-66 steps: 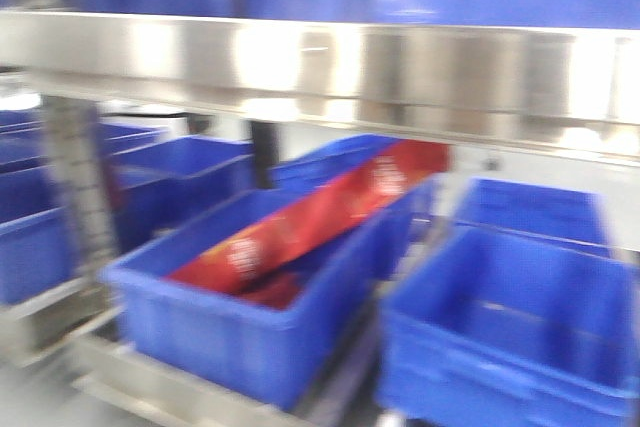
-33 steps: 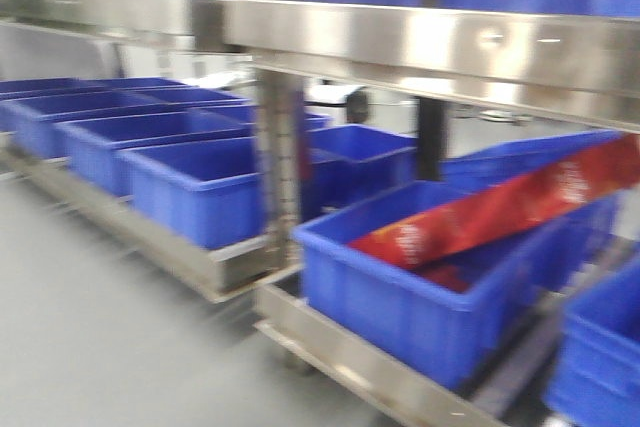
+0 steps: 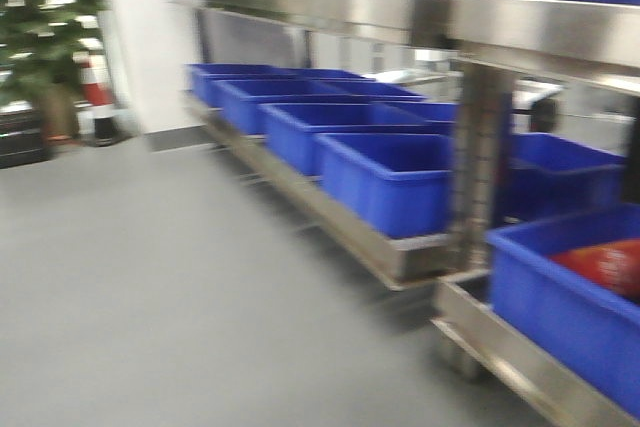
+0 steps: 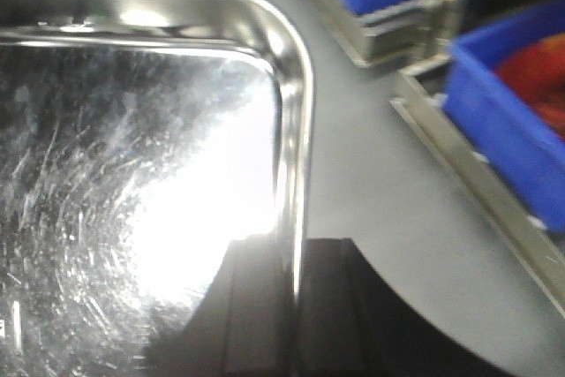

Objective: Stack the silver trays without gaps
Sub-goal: 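Drive the base away from the rack holding the tray aloft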

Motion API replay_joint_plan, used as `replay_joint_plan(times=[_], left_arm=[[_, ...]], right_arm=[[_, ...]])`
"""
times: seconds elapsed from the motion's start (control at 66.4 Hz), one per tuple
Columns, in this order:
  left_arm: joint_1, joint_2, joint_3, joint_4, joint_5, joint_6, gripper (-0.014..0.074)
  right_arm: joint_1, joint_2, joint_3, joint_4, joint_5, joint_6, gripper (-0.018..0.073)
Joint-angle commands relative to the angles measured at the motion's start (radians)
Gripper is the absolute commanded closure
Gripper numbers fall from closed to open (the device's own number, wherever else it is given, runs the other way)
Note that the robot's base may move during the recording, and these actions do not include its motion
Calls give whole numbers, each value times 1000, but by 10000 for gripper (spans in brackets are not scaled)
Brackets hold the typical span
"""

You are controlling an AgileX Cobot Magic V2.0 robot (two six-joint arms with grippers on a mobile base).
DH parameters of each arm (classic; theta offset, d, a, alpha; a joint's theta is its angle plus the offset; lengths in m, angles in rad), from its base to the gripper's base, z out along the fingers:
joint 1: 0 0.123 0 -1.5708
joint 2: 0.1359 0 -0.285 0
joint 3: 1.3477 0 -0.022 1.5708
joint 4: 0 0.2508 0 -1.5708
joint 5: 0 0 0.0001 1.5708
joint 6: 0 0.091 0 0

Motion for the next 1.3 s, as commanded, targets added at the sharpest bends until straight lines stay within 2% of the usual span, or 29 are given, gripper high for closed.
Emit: replay_joint_plan(times=[0.0,1.281], left_arm=[[-8,-6,-7,21,-31,-5,611],[-8,-6,-7,21,-31,-5,611]], right_arm=[[7,-4,-1,-30,-34,-9,581],[7,-4,-1,-30,-34,-9,581]])
